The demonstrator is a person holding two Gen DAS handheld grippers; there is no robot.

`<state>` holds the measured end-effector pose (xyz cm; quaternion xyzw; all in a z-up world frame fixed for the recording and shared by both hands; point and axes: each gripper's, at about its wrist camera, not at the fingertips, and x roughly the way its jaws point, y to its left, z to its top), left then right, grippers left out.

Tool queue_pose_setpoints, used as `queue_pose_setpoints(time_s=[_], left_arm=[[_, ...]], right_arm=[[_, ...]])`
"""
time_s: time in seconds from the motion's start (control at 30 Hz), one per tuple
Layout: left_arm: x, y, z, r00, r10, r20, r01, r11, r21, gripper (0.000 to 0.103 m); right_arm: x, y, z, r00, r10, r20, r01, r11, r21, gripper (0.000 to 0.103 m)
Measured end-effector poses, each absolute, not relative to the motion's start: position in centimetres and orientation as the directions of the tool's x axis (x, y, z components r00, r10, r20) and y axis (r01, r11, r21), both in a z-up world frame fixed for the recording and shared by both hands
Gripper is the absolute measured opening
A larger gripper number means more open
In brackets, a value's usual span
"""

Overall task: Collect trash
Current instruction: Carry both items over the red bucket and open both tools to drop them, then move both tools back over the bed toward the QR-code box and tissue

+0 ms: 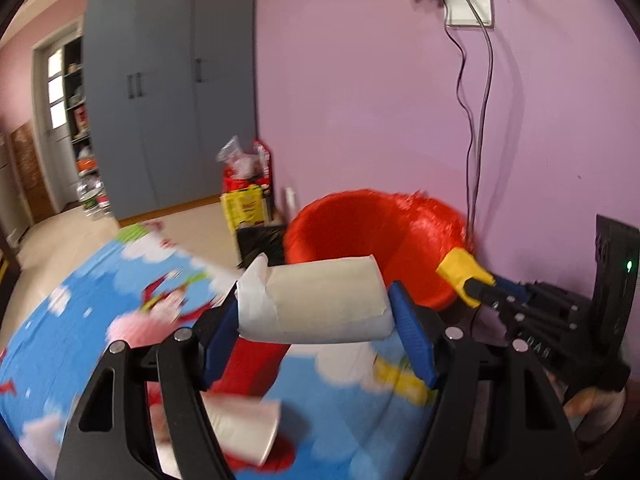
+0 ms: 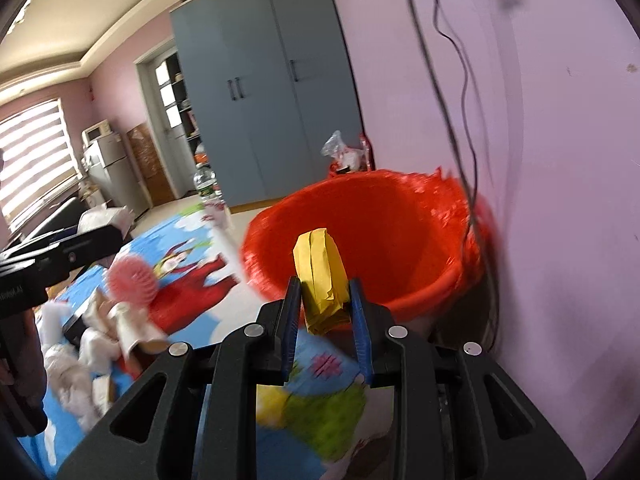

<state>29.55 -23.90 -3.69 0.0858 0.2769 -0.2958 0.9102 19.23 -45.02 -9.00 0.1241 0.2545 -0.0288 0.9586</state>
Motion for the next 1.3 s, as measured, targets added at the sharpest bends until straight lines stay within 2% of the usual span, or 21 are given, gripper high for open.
queue_pose_setpoints(time_s=[0.33,0.5,0.6,0.7,0.93,1.0,1.27,1.3], left_arm=[[37.7,-31.8,-3.2,0.646,-0.54,-0.539,0.627,0.779,-0.028,0.071],[40.8,-34.0,-2.5,0.678,-0.52,-0.519,0.605,0.796,-0.007,0.079],[41.5,-34.0,-1.8,0.703,-0.505,-0.501,0.587,0.809,0.009,0.083],[41.1,-32.7,-1.5,0.734,-0.481,-0.479,0.563,0.826,0.033,0.091],[38.0,-28.7,-1.5,0.771,-0.406,-0.491,0.507,0.858,0.086,0.091],[36.6,-27.2,-1.4,0.785,-0.385,-0.484,0.492,0.864,0.109,0.094],[31.4,-18.0,0.2,0.84,-0.264,-0.475,0.371,0.917,0.145,0.094],[30.9,-16.8,0.4,0.845,-0.251,-0.472,0.352,0.926,0.138,0.094]], right_arm=[[25.1,-49.1,-10.1,0.865,-0.037,-0.501,0.157,0.967,0.201,0.027],[27.9,-49.9,-10.4,0.861,-0.069,-0.504,0.172,0.972,0.16,0.03],[27.8,-49.9,-10.2,0.866,-0.085,-0.493,0.178,0.973,0.144,0.036],[26.9,-49.8,-10.2,0.867,-0.088,-0.49,0.178,0.974,0.14,0.036],[23.4,-48.1,-8.6,0.884,-0.067,-0.463,0.165,0.97,0.176,0.036],[22.1,-47.1,-7.9,0.89,-0.049,-0.452,0.145,0.973,0.179,0.036],[18.7,-41.2,-6.7,0.887,0.055,-0.459,0.037,0.981,0.189,0.037],[18.5,-40.5,-6.9,0.883,0.067,-0.465,0.026,0.981,0.192,0.039]])
